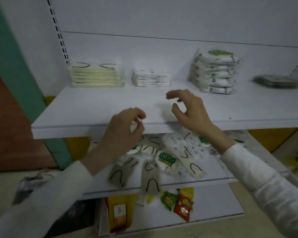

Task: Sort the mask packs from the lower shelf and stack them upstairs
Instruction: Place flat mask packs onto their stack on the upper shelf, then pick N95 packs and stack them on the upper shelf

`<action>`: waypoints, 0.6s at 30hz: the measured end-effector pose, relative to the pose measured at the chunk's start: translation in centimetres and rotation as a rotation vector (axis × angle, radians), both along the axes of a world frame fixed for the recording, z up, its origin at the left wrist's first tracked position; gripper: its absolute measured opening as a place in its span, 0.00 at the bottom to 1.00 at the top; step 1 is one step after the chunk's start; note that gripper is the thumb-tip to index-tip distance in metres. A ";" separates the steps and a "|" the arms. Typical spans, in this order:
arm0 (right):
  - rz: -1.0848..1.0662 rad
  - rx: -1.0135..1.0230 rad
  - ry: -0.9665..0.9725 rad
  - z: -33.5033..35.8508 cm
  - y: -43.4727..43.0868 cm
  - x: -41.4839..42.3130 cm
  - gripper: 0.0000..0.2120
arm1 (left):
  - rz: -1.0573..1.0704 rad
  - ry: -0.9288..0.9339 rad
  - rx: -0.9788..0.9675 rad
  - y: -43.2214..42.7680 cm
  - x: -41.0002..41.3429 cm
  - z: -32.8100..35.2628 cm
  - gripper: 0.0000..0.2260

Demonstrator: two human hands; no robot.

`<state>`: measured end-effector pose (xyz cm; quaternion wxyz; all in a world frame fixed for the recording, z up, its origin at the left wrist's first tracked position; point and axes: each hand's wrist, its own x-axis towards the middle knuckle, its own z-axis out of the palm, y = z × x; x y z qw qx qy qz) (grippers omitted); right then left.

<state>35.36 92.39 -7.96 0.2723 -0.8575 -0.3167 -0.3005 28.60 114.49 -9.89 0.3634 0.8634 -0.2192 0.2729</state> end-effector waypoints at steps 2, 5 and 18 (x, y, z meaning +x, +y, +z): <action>0.116 0.027 0.007 -2.3 -0.5 -4.2 0.12 | -0.075 0.060 0.051 0.3 -4.5 -3.9 0.09; 0.265 -0.083 0.228 -7.4 -1.2 -8.1 0.10 | -0.124 0.262 0.310 2.9 -6.3 -12.0 0.11; -0.044 -0.056 0.842 -29.6 -4.6 -3.9 0.12 | 0.179 0.780 0.136 2.7 -4.3 -30.1 0.11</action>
